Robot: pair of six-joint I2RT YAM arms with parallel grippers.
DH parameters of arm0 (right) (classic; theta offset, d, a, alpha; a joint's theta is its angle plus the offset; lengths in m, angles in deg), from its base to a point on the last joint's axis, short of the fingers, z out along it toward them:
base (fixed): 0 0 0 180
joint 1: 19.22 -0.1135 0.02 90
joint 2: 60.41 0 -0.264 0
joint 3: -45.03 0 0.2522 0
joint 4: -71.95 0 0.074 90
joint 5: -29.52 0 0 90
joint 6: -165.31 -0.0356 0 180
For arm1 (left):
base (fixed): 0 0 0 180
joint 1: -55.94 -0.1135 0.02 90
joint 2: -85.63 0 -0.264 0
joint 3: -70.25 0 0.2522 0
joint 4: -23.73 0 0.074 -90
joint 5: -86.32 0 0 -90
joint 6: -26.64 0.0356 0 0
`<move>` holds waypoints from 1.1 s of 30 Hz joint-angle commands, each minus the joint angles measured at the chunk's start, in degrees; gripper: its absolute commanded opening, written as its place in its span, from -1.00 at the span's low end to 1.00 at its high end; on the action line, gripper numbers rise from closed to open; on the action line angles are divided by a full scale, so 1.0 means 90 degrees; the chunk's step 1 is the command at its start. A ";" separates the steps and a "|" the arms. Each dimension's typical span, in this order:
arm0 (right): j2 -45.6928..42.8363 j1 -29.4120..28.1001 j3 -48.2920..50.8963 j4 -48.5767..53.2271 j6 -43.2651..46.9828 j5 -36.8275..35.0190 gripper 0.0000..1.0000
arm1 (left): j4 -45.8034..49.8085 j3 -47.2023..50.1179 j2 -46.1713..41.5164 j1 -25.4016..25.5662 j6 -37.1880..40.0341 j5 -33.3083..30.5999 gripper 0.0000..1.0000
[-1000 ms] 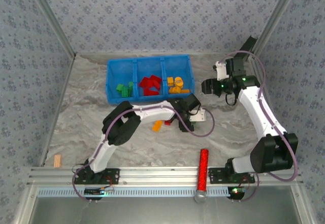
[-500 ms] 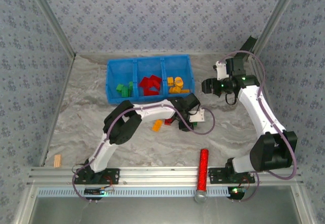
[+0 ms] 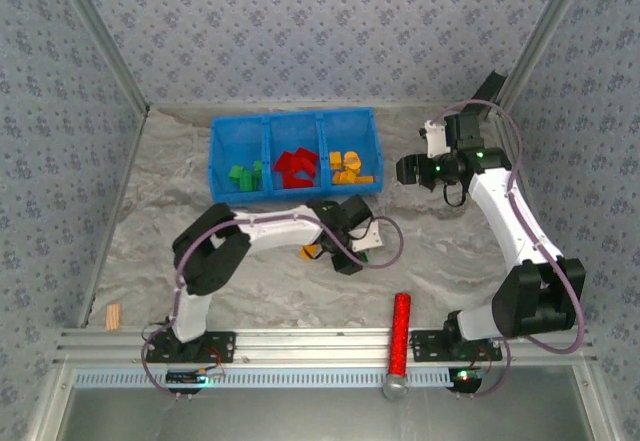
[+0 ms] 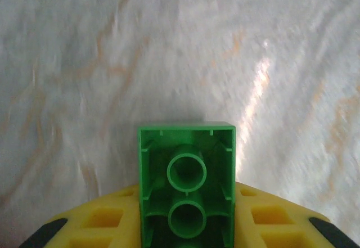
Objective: Sort the legos into containers by color
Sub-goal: Pick up the lego from the center of the table, then place the lego in the container.
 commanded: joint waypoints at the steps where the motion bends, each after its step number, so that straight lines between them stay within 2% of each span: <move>1: -0.0172 0.0019 0.0173 0.0140 -0.0244 0.0265 0.62 | -0.0016 0.0176 -0.1222 -0.0258 -0.0605 0.0153 -0.63; 6: -0.0232 -0.0350 0.0561 0.0095 -0.0561 0.0404 0.59 | -0.0242 0.0629 -0.2638 -0.0940 -0.0957 0.0074 -0.63; 11: -0.0190 -0.1238 0.0808 -0.0108 -0.0762 0.0151 0.58 | -0.0924 0.1519 -0.3960 -0.1898 -0.1380 -0.0677 -0.59; 14: 0.0017 -0.1759 0.0810 -0.0271 -0.0786 0.0118 0.59 | -0.0921 0.1685 -0.4313 -0.2540 -0.1542 -0.0912 -0.55; 22: 0.1054 -0.2734 0.0727 -0.0641 -0.0682 -0.0113 0.58 | -0.0746 0.1639 -0.4200 -0.3709 -0.2093 -0.1541 -0.56; 27: 0.1757 -0.3181 0.0261 -0.0582 -0.0524 -0.0502 0.56 | -0.0692 0.1479 -0.3745 -0.4260 -0.2430 -0.1464 -0.55; 33: 0.2344 -0.3456 -0.0110 -0.0620 -0.0494 -0.0764 0.58 | -0.0100 0.0843 -0.2621 -0.4851 -0.2838 -0.1075 -0.55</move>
